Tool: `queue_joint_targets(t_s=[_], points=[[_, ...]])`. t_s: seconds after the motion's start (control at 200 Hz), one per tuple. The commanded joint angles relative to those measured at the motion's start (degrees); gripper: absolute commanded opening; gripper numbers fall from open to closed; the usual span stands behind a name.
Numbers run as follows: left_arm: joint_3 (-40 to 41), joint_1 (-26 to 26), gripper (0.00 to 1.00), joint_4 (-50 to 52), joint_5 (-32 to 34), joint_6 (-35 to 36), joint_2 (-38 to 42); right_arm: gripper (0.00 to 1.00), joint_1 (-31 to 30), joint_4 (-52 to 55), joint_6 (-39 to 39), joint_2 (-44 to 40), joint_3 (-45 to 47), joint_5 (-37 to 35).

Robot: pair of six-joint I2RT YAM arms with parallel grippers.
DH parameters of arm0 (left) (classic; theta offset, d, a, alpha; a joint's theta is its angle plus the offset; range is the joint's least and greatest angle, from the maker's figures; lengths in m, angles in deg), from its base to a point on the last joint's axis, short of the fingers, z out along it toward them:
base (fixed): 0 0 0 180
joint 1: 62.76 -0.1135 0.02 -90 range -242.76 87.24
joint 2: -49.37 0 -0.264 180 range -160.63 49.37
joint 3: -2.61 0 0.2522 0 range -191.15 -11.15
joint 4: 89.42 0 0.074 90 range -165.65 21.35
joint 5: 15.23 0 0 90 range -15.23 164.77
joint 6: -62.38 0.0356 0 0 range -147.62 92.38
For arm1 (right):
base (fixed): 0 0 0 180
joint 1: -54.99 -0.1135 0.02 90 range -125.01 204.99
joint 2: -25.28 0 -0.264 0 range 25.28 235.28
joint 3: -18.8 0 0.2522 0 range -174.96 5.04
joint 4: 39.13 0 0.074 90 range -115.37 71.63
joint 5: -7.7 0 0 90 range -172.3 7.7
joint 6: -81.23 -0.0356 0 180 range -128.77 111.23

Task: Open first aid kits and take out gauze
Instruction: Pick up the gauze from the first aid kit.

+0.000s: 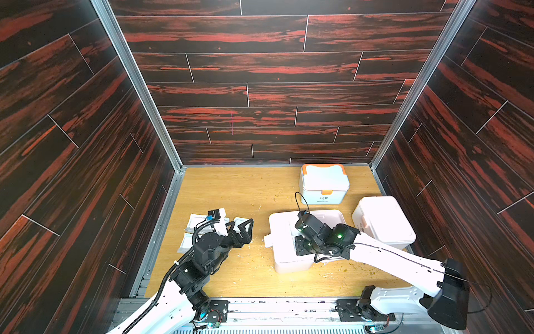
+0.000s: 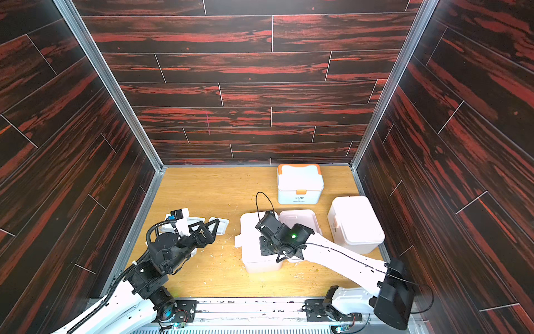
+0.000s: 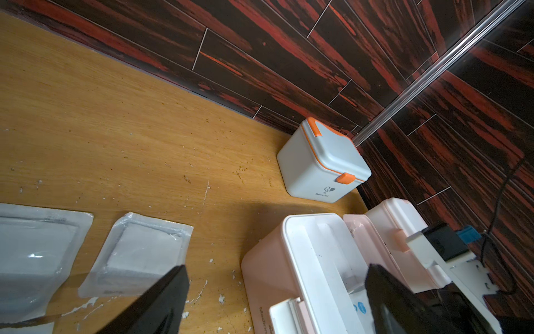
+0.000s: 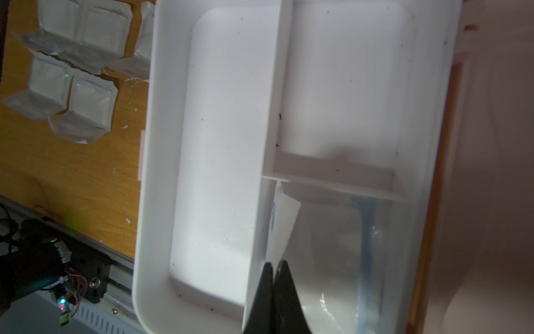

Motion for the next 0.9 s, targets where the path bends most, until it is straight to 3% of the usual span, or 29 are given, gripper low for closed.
queue_joint_targets(t_s=[0.0,0.596,0.896], points=[[-2.48,-0.19,1.00,-1.46,1.61,0.04,-0.41,0.00,-0.15,-3.55,3.07,-6.43,1.30,-1.91],[-6.30,-0.21,0.99,-9.18,3.16,-0.59,-8.28,0.00,-0.16,-17.99,17.47,-34.83,11.77,-6.56],[-6.91,-0.19,0.99,-9.71,3.73,0.30,-10.48,0.00,-0.14,-22.12,21.94,-36.93,13.12,-4.61]])
